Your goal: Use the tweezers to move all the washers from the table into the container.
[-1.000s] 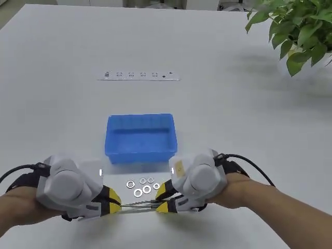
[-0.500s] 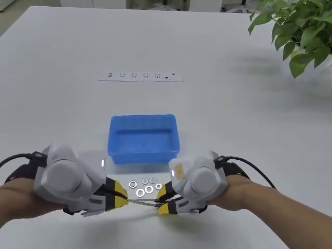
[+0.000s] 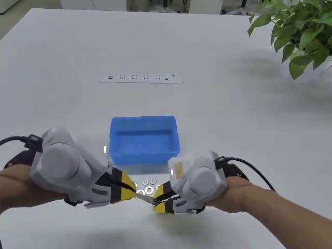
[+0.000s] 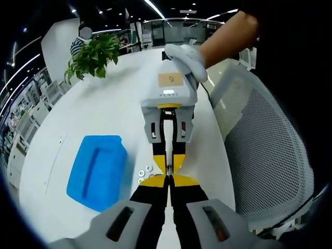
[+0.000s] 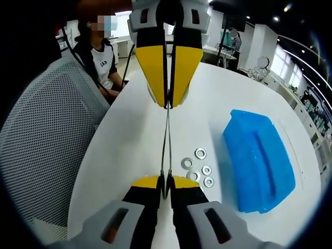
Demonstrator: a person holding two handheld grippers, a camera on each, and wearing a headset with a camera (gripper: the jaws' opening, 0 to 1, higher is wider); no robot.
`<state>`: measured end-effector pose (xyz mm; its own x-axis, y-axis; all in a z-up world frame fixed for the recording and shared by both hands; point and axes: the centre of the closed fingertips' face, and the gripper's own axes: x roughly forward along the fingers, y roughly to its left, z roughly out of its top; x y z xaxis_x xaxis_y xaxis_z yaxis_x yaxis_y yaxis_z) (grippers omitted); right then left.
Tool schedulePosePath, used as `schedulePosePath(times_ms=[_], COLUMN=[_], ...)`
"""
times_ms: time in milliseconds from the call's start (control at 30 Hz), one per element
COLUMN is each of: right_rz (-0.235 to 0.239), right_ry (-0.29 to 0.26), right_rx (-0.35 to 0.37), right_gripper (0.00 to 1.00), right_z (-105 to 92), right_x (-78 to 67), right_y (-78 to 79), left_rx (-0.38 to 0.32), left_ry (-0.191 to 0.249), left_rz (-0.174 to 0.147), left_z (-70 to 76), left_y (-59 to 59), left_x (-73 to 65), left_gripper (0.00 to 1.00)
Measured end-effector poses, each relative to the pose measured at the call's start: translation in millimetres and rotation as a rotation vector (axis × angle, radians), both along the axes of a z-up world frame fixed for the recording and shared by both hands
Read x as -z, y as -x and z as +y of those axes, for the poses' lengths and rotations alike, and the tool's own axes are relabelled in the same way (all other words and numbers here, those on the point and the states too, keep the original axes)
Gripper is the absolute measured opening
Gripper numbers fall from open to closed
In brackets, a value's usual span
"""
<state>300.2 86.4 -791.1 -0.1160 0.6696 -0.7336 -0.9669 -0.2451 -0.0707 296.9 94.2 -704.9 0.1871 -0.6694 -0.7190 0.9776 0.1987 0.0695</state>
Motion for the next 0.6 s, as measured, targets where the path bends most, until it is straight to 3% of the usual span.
schedulePosePath(times_ms=[367,467,600], right_rz=[0.012,0.017,0.015], right_ry=[-0.041,-0.054,-0.049], right_rx=[0.005,0.007,0.003], right_gripper=[0.1,0.1,0.1], right_z=[9.8,12.6,12.6], right_x=[-6.5,-8.4,-6.9], right_y=[3.8,4.7,6.5], left_rx=[-0.008,-0.011,-0.006], left_ry=[0.081,0.123,0.142], left_rz=[-0.019,-0.025,-0.028], left_z=[-9.1,-15.9,-24.6], left_y=[-2.1,-2.7,-2.5], left_x=[-11.9,-16.3,-14.9], left_gripper=[0.05,0.05,0.06])
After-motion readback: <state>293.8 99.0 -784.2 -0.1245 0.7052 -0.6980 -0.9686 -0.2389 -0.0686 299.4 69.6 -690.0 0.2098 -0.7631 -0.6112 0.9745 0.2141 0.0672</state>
